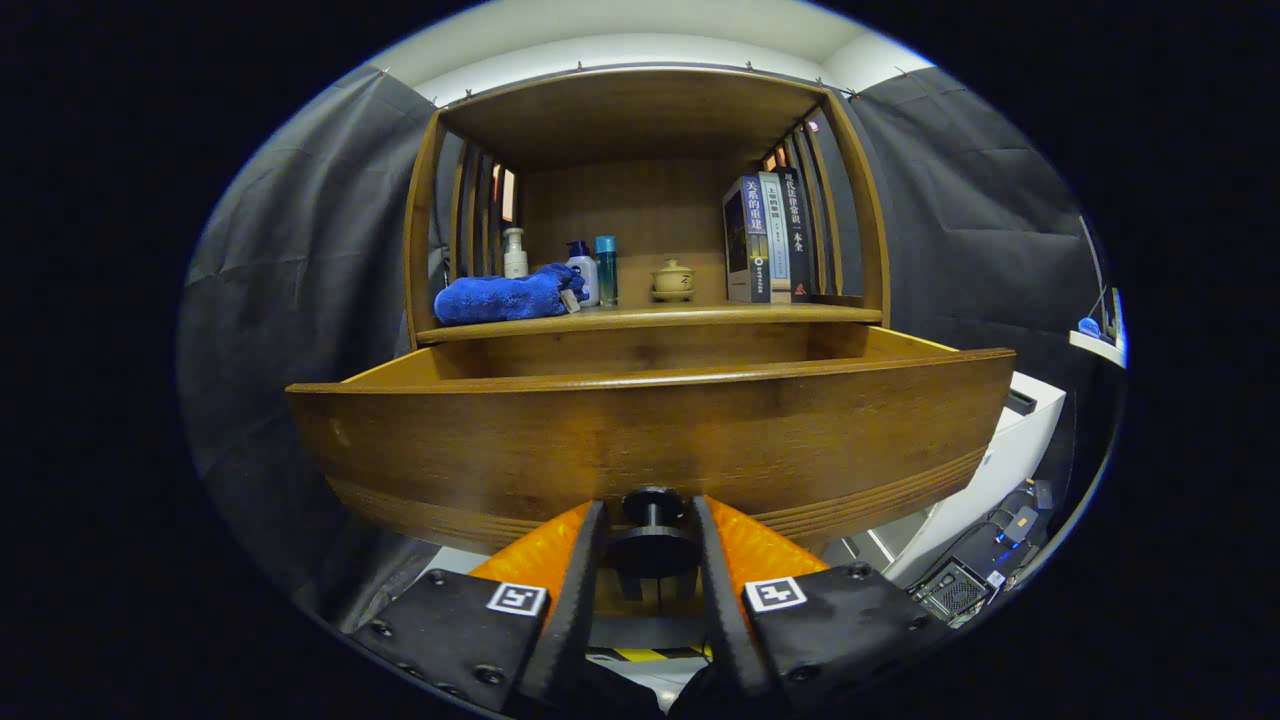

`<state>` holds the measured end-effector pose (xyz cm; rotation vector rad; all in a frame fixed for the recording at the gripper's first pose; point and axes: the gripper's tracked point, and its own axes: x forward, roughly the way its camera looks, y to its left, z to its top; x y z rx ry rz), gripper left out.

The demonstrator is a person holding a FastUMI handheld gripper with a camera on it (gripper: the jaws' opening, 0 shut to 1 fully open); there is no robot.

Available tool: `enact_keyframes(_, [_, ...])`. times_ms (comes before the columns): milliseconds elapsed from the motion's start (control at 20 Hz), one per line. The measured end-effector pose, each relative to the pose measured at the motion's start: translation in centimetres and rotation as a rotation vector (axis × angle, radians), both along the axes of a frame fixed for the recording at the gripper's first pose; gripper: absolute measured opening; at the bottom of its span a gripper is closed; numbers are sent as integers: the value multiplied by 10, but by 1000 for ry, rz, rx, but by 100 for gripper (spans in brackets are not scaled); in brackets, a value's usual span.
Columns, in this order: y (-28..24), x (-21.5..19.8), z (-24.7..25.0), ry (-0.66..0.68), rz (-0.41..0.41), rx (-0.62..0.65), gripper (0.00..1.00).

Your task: Pull open the drawer, take out the items inside it, and place them on the countertop above the cabinet.

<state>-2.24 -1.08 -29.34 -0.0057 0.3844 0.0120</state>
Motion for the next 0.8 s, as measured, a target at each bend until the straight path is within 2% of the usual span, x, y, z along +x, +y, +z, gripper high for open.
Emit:
enact_keyframes(50, [2,0,-1,1,6,-3,62])
enact_keyframes(350, [5,-3,15,-14,20,-5,97])
enact_keyframes(550, [7,-5,84,-139,46,0,97])
enact_keyframes(650, [4,6,133,-215,53,3,97])
enact_keyframes(800, [-1,39,186,-232,71,-3,97])
